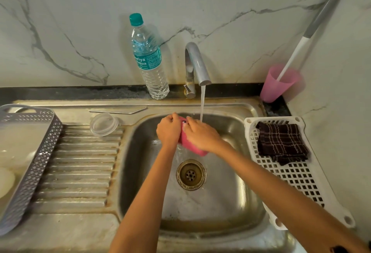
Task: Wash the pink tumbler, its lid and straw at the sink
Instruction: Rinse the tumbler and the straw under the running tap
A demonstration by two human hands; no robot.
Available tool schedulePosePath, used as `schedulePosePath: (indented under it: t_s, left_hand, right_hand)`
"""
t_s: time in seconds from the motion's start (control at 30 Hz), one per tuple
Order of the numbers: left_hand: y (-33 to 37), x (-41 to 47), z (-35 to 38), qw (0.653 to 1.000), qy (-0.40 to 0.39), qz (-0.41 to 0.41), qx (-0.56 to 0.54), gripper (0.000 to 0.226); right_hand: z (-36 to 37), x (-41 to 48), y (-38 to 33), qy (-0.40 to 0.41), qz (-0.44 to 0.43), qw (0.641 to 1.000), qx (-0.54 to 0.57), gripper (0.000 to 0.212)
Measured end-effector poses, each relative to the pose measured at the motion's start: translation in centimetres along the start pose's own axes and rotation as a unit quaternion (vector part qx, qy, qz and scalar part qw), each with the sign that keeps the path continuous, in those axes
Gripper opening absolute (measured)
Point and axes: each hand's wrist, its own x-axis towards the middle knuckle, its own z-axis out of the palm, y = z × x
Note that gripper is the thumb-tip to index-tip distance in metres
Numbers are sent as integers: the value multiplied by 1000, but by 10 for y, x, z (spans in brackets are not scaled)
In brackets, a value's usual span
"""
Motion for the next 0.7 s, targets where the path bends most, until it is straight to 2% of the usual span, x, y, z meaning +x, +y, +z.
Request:
schedulePosePath:
  t_s: [0.07, 0.1, 0.17, 0.2, 0.27, 0.3, 0.33, 0.37, 0.43, 0.47, 0.53, 0.57, 0.6, 0.7]
  left_hand:
    - [-3, 2, -2, 1000, -1, -7, -19, 41]
    - [-2, 2, -2, 999, -24, -2, -23, 40]
    - [-2, -2, -2, 996, -75, 16, -39, 40]
    - [-2, -4, -2, 993, -97, 11, -67, 40]
    - [-5, -6, -1, 982, -117, -34, -142, 39]
    - [-7, -6, 0, 980, -113, -52, -158, 38]
    - [-7, -6, 1, 983, -104, -54, -142, 38]
    - [-8, -6, 1, 990, -89, -39, -104, 39]
    - [-4, -6, -3, 999, -44, 2, -11, 42]
    - [-3, -6, -5, 999, -33, 23, 20, 44]
    - [-1, -4, -6, 996, -63, 46, 34, 46]
    - [0, -3, -5, 995, -91, 43, 14, 46]
    - [2, -3, -5, 991, -125, 31, -27, 46]
    - [9, -7, -3, 974, -173, -30, -141, 36]
  right_hand:
    - [11, -7, 1, 53, -40, 996, -58, 53]
    - [11, -7, 3, 53, -36, 997, -37, 54]
    - [6, 3, 8, -14, 17, 994, 108, 52]
    - [2, 8, 10, -54, 39, 977, 205, 48]
    - [-1, 18, 14, -94, 76, 909, 398, 34]
    - [0, 18, 14, -91, 84, 888, 443, 29]
    - [3, 18, 15, -89, 84, 889, 441, 29]
    - [5, 15, 15, -93, 77, 909, 398, 35]
    - [7, 5, 15, -123, 45, 963, 234, 56]
    - [8, 0, 15, -130, 30, 976, 170, 60]
    - [14, -4, 15, -103, 16, 983, 149, 63]
    - [13, -2, 16, -83, 25, 976, 198, 62]
    - [11, 2, 15, -65, 37, 957, 281, 58]
    - [-5, 13, 16, -69, 106, 845, 520, 38]
